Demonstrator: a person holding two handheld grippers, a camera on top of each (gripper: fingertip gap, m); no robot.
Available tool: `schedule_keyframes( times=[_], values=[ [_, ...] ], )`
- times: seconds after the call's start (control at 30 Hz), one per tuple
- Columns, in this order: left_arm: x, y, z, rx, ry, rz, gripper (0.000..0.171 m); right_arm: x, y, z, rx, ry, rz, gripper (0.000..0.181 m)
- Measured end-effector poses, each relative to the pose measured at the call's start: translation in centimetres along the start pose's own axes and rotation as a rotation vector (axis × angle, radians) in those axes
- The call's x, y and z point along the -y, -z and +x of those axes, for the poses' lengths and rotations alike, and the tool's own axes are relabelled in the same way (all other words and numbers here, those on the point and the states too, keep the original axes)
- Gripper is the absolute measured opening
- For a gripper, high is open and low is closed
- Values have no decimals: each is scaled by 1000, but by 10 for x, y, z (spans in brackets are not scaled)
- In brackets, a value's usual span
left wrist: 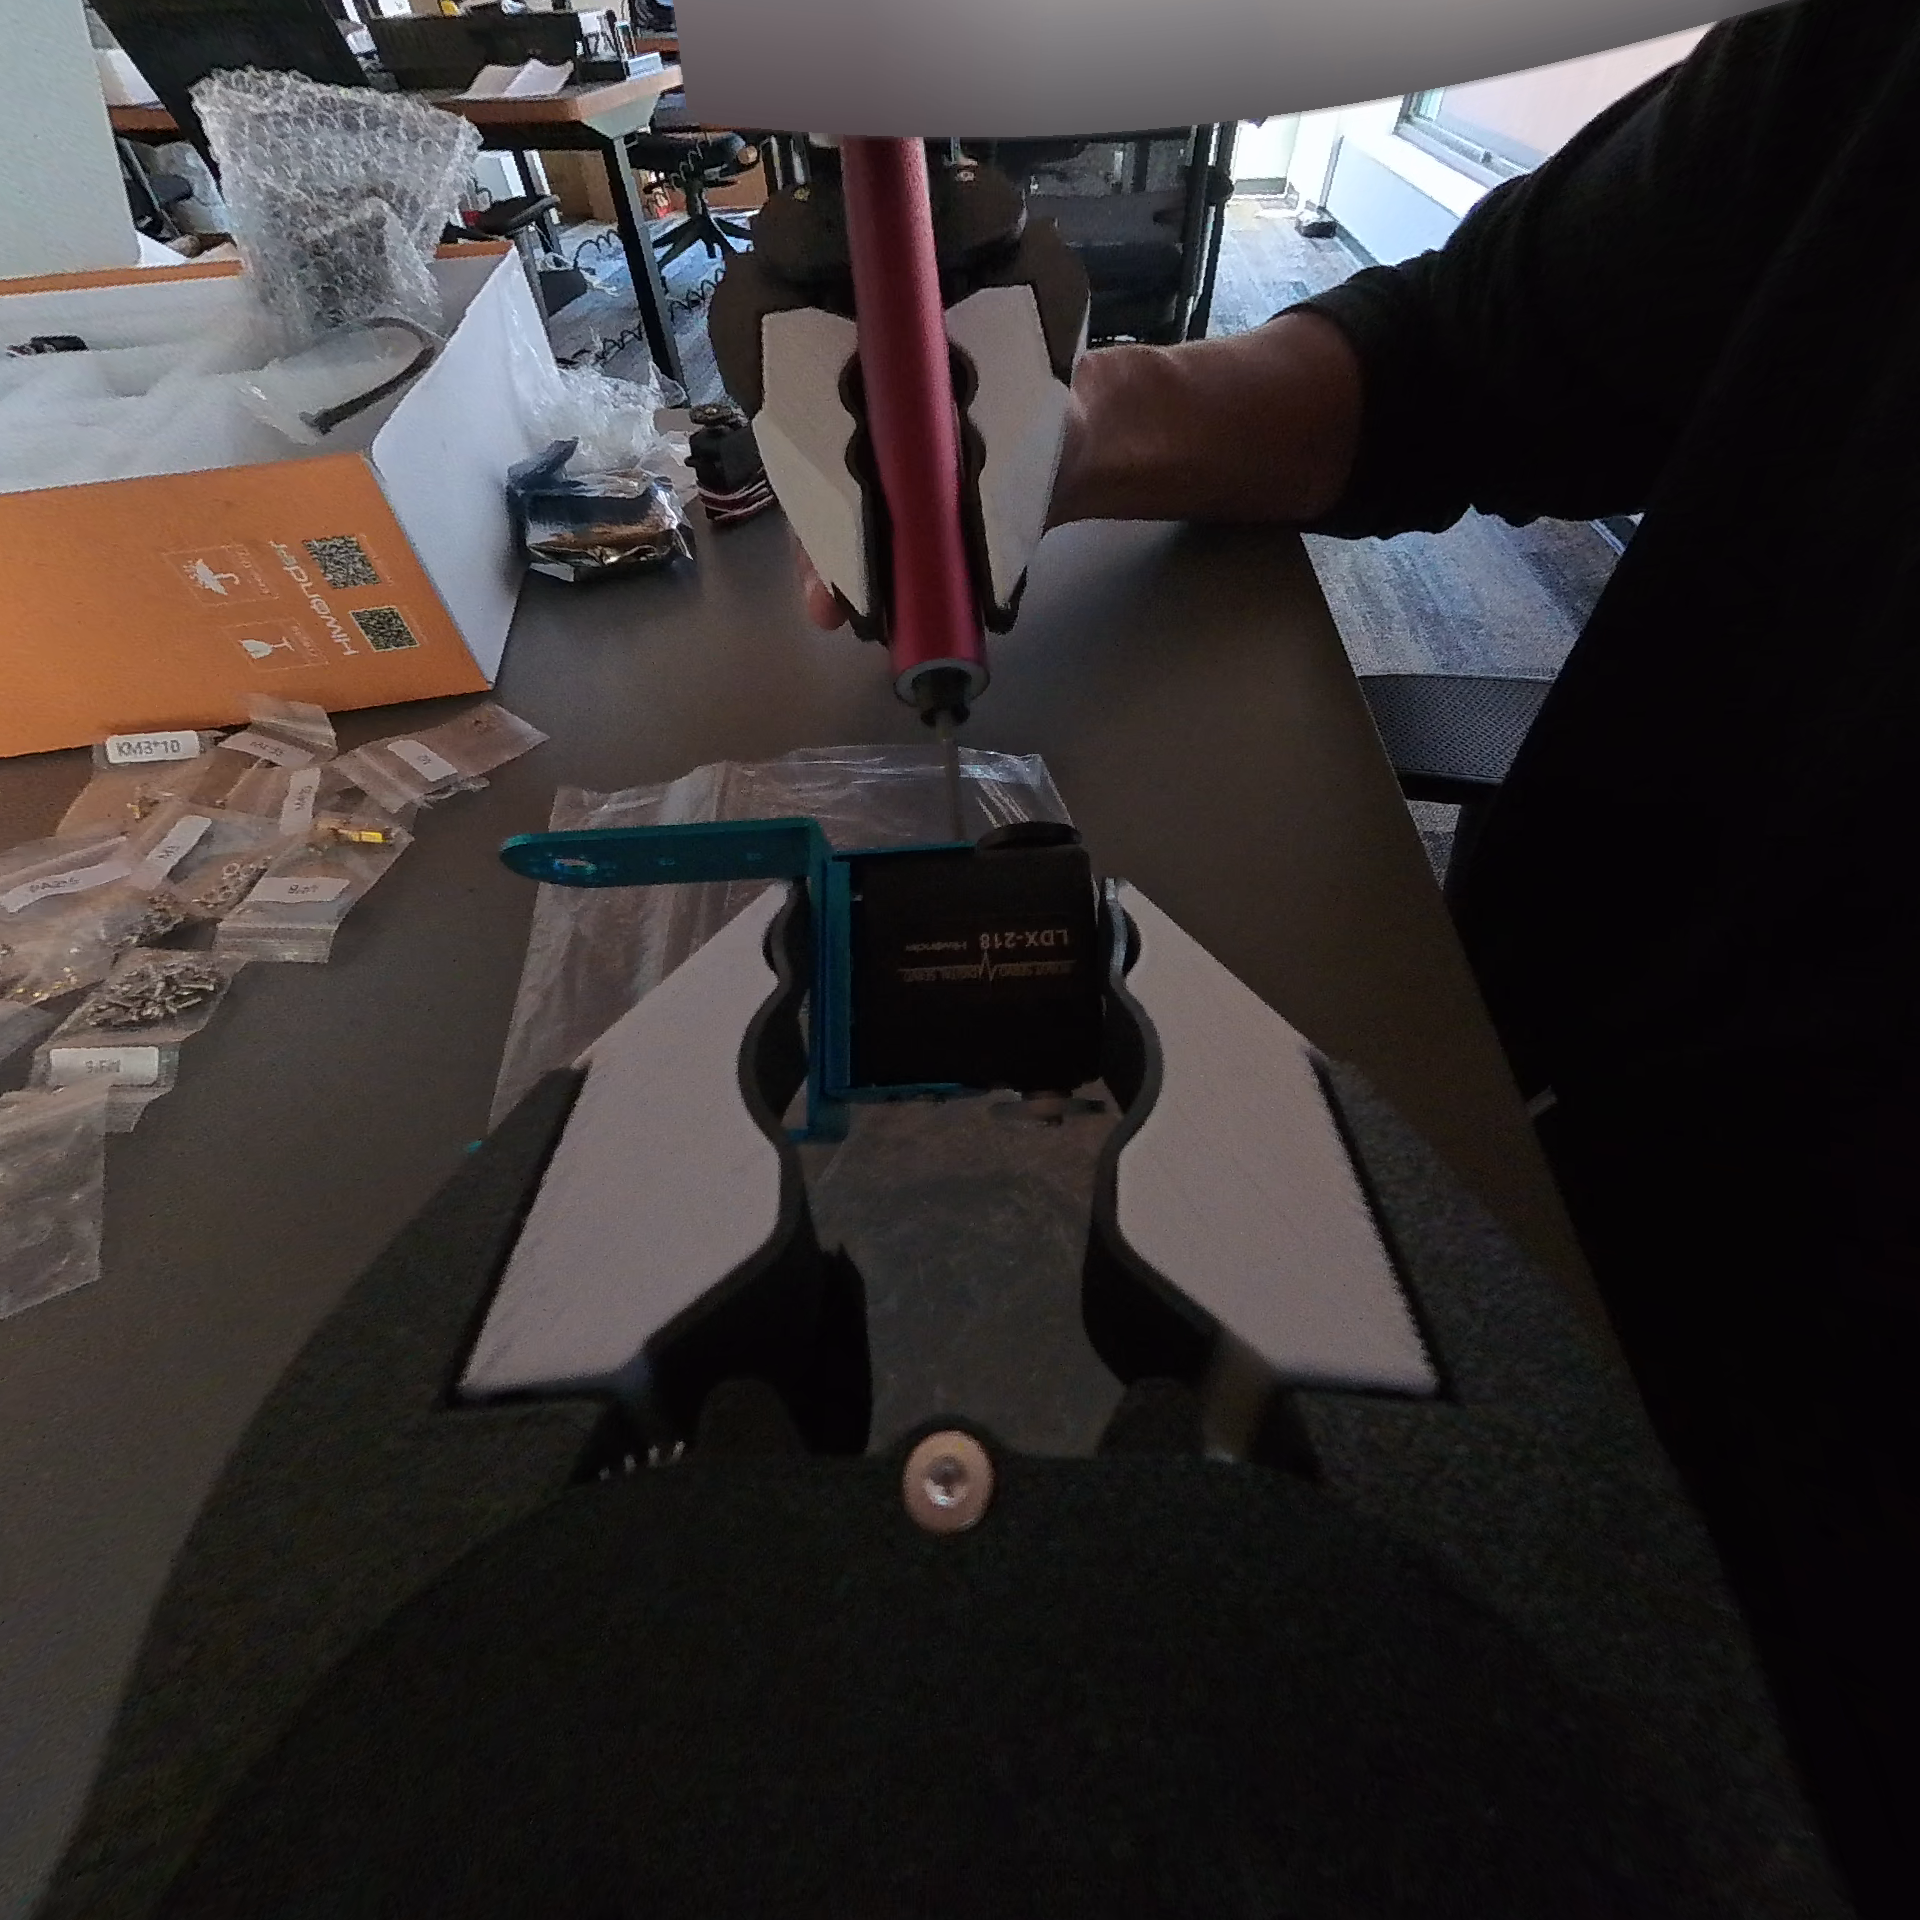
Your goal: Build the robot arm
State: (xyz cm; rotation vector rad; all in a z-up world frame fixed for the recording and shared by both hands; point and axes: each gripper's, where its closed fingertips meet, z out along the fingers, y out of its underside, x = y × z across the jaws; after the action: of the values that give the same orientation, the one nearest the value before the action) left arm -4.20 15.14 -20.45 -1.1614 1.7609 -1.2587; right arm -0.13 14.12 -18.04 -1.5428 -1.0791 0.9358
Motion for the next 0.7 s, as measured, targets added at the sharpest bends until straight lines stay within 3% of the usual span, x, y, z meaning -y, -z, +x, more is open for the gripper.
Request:
schedule_keyframes(
  times=[0.7],
  values=[
    [8, 2, 4, -10, 1, 40, 53, 4, 2, -4, 26, -56, 20, 21]
  ],
)
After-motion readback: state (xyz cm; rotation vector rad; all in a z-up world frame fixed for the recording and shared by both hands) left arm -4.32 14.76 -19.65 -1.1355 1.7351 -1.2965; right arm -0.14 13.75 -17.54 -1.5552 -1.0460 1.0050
